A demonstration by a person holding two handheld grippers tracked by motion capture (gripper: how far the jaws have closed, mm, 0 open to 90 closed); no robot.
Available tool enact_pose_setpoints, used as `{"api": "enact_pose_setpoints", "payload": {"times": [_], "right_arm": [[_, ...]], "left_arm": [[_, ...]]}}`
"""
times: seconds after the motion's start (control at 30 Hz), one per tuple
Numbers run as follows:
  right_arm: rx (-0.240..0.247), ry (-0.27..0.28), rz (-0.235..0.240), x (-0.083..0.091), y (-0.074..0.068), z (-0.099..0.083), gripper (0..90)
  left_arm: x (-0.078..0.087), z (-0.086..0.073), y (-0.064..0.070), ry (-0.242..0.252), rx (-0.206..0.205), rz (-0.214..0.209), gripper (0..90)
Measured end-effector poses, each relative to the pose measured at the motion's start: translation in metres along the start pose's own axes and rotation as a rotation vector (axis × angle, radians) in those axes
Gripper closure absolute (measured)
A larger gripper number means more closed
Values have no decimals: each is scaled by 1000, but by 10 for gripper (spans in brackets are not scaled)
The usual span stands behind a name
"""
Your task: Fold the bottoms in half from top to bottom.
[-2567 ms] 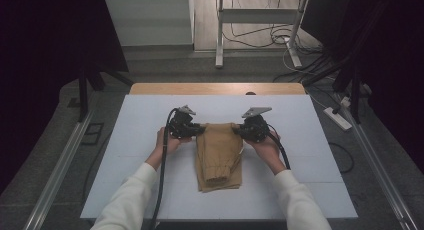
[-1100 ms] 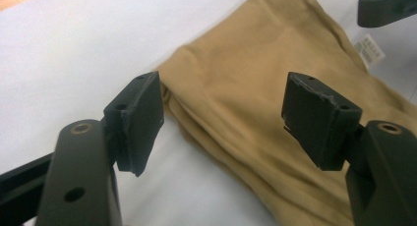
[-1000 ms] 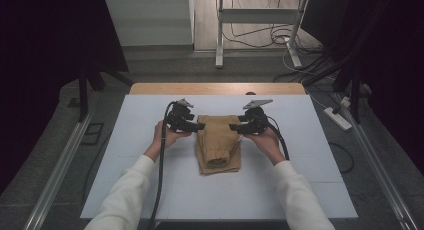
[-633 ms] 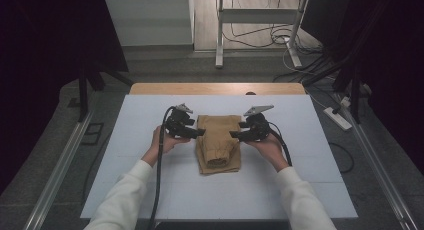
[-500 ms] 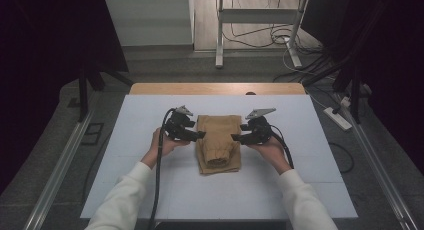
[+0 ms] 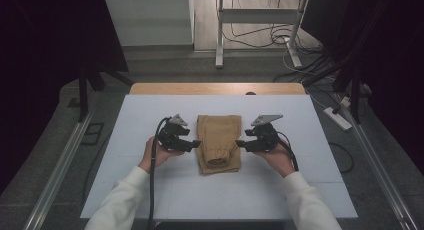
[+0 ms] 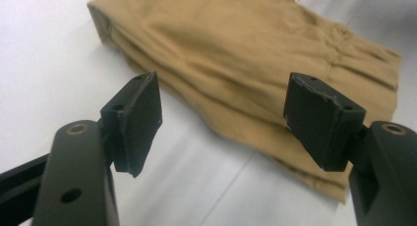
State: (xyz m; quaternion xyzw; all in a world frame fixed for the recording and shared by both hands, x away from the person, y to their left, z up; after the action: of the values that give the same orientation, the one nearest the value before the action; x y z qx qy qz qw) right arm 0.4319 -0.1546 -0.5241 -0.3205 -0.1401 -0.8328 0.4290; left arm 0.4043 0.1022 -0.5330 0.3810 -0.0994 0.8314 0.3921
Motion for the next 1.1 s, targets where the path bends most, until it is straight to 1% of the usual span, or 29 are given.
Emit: {"api": "enact_pose_setpoints", "payload": {"times": [0.03, 0.07, 0.13, 0.17, 0.2, 0.23, 0.33, 0.4, 0.47, 0.57, 0.63, 0.7, 0.77, 0.97, 1.1], "right_arm": [[5, -5, 1, 1, -1, -2, 383], [7, -17, 0, 2, -1, -4, 380], [14, -31, -15, 4, -1, -8, 379], [6, -29, -12, 6, -1, -10, 380], [-9, -27, -3, 7, -2, -13, 380], [-12, -30, -3, 7, -2, -17, 379], [0, -48, -11, 10, -4, -24, 379], [-13, -39, -13, 16, -5, -27, 379], [-16, -31, -12, 22, -5, -29, 379], [-29, -20, -11, 31, -7, -33, 380], [-16, -29, -15, 35, -9, -39, 380], [-15, -38, -21, 39, -10, -44, 380], [-19, -31, -25, 46, -10, -50, 380], [-27, -45, -36, 60, -11, -72, 380], [-57, -59, -33, 71, -10, -92, 378]], "left_arm": [[1, -3, 1, 2, 8, -3, 303], [2, -7, 3, 1, 7, -1, 304], [6, -15, 5, -13, -9, 19, 303], [8, -18, 6, -14, -11, 22, 303], [10, -21, 6, -11, -7, 22, 302], [12, -24, 6, -9, -1, 23, 303], [19, -31, 4, -1, 16, 29, 303], [23, -36, 4, -3, 21, 33, 303], [25, -42, 6, 4, 41, 29, 303], [27, -50, 9, -13, 26, 39, 301], [28, -55, 12, -15, 27, 46, 299], [29, -60, 14, -22, 30, 43, 299], [30, -64, 15, -24, 35, 43, 298], [39, -77, 21, -19, 47, 37, 298], [46, -89, 24, -5, 67, 38, 298]]}}
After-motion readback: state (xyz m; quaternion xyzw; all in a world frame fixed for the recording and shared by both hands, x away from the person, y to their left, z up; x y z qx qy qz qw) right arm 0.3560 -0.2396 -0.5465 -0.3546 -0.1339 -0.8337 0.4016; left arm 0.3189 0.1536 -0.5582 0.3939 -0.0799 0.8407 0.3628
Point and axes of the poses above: each handheld gripper's, and its own axes: x roughly backward along the jaws, z roughly out of its top, y roughly to its right, the point moved 6 cm from there along -x, roughly forward along the jaws
